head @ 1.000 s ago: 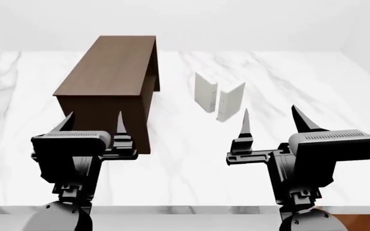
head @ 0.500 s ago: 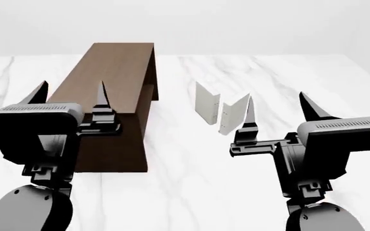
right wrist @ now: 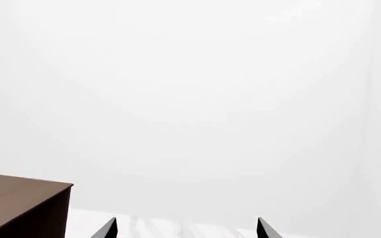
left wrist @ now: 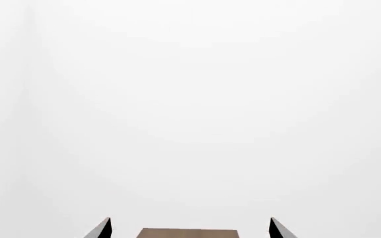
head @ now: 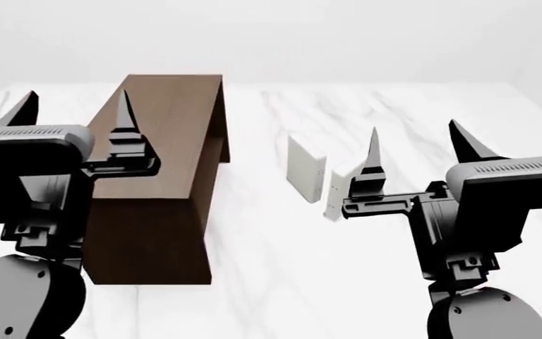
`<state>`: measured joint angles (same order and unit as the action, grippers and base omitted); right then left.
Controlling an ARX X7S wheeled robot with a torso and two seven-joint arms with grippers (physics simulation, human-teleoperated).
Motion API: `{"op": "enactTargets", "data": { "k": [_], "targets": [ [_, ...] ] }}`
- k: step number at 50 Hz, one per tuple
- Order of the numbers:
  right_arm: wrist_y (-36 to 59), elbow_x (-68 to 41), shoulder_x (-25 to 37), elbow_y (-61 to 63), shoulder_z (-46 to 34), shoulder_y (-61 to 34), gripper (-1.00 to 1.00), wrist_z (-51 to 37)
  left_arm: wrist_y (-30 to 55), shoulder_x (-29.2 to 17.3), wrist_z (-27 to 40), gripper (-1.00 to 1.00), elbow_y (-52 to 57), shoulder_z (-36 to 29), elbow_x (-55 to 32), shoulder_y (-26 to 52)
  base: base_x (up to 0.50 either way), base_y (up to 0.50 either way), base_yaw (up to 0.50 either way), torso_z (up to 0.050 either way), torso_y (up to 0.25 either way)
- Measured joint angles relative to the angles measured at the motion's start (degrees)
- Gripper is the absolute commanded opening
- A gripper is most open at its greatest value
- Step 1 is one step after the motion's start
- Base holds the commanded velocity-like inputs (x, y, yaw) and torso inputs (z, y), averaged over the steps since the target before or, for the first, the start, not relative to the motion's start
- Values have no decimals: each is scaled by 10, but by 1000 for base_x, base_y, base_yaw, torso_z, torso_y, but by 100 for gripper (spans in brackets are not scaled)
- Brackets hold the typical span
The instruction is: Pick up the book on the right and place it under the cabinet shelf.
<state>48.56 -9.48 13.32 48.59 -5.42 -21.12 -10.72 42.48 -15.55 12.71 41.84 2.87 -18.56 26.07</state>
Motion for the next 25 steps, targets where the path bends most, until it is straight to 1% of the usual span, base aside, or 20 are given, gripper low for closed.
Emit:
{"op": "enactTargets", "data": {
  "k": [25],
  "targets": [
    [1,-9,4,1,0,-3,100,-6,-9,-4,3,100,-7,0,-6,-3,224,0,0,0,0]
  ]
}}
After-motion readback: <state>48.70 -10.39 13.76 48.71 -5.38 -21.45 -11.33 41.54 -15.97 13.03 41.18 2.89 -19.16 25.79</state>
